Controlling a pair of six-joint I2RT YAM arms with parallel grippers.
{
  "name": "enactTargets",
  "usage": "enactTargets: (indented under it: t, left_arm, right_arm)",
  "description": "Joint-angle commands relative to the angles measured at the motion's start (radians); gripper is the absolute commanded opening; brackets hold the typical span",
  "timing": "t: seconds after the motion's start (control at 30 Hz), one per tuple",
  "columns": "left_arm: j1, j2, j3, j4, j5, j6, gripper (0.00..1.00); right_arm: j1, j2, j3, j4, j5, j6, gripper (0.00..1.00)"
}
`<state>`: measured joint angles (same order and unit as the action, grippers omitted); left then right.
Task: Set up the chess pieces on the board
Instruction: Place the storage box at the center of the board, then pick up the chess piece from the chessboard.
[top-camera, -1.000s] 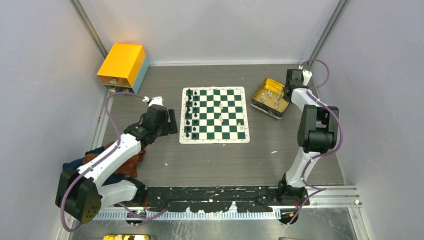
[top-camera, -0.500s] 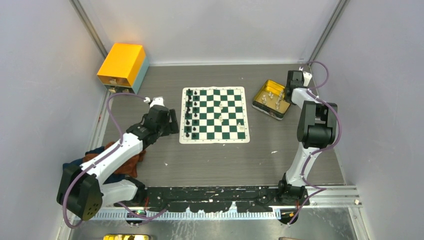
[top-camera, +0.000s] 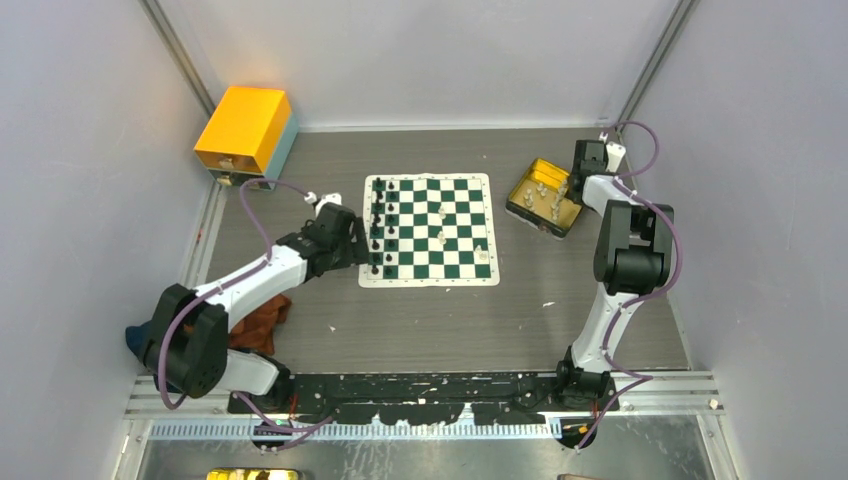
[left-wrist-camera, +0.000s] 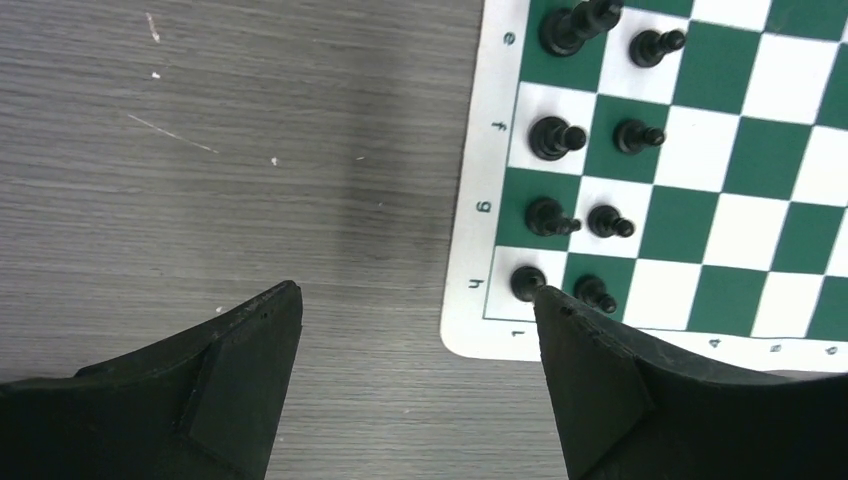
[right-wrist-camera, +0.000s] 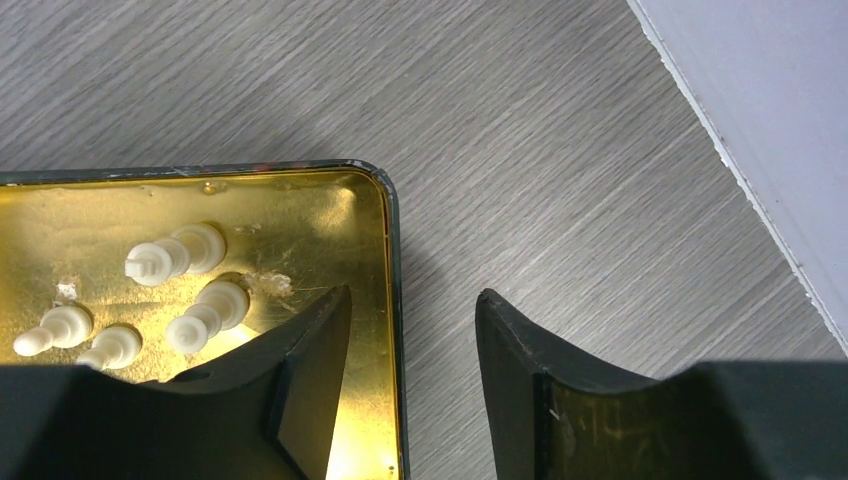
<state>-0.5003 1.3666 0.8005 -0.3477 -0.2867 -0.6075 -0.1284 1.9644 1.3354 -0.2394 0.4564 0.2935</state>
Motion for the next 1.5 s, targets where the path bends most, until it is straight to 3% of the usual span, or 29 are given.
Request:
enactTargets:
  t: [0.0,0.37,0.53,1.13,1.47]
  left_arm:
    - [-0.01,0.009,0.123,-0.055,-0.011,-0.041,0.87]
    - [-0.014,-0.034,0.391,-0.329,-0.138,-0.08,0.87]
    - [-0.014,0.005,0.412,-0.323,-0.156,-0.086,0.87]
    - [0.026,0.074,0.441,-0.269,-0.074,-0.029,0.85]
    - [0.046,0.042,0.393,-0.249,-0.046,-0.026,0.85]
  right_arm:
    - [-0.006,-0.041,0.008,0.005,0.032,0.033,0.56]
    - [0.037,-0.187,0.108,-0.182,-0.047,0.063,0.58]
    - [0.089,-0.204,0.13,-0.224,-0.098,0.041,0.58]
    - [0.517,-0.267,0.009,-0.344,-0.175,-0.01,0.49]
    - [0.633,-0.214,-0.037,-0.344,-0.19,0.025,0.48]
